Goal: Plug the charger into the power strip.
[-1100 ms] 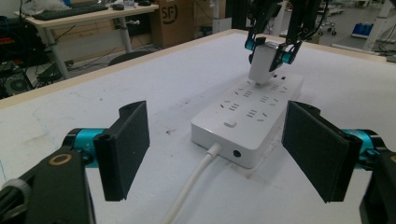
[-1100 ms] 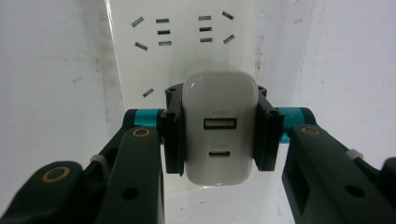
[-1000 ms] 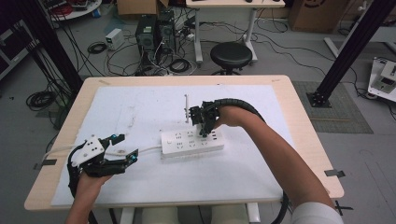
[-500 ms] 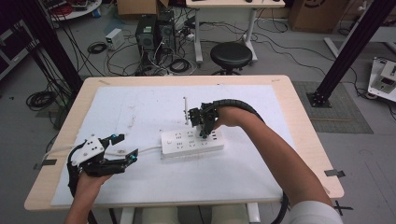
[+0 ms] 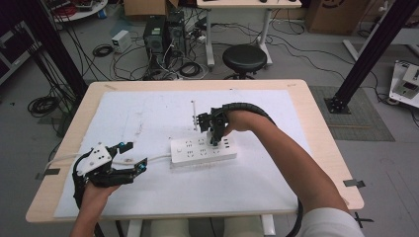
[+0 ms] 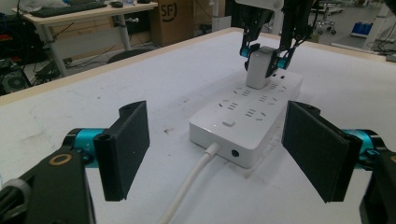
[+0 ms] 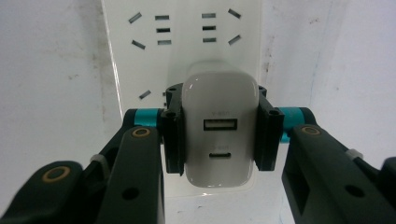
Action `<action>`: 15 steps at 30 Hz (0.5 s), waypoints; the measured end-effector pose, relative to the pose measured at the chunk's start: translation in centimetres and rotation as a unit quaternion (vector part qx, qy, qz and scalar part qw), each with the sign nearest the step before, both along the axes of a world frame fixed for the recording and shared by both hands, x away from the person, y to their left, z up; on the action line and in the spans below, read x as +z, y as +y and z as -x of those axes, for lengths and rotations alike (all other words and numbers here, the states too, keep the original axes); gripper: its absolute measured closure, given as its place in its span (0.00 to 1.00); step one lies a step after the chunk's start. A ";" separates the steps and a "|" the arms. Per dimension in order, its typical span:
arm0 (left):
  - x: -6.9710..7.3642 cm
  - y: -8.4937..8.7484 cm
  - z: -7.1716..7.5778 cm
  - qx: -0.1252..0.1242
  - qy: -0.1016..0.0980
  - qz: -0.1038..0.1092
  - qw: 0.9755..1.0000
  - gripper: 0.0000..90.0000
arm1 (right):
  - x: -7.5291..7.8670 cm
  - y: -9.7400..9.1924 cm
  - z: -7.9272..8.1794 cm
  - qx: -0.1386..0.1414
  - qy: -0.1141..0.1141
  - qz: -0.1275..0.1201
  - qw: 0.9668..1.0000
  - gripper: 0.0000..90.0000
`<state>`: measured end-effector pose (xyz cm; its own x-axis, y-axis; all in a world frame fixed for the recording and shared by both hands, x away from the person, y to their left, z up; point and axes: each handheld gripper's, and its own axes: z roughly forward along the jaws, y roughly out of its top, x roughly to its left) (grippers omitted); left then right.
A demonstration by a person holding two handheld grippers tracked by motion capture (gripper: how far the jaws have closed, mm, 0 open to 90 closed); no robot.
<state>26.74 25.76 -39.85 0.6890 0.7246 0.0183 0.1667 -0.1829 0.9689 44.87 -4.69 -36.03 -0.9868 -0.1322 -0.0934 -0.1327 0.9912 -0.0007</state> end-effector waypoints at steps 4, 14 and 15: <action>0.1 0.2 0.2 0.004 0.000 0.000 1.000 0.26 | -0.2 0.0 -0.3 -0.005 0.008 0.000 1.000 0.71; 0.2 0.6 0.6 0.012 -0.002 -0.001 1.000 0.26 | -0.3 -0.6 -0.3 -0.014 0.010 -0.020 1.000 0.71; 0.3 0.7 0.6 0.012 -0.003 0.001 1.000 0.26 | -0.3 -0.6 -0.3 -0.014 0.010 -0.021 1.000 0.71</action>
<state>26.14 26.42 -39.59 0.6706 0.7415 0.0210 0.1655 -0.1771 0.9702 45.14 -5.32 -36.37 -0.9917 -0.1016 -0.0783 -0.1052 0.9935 0.0433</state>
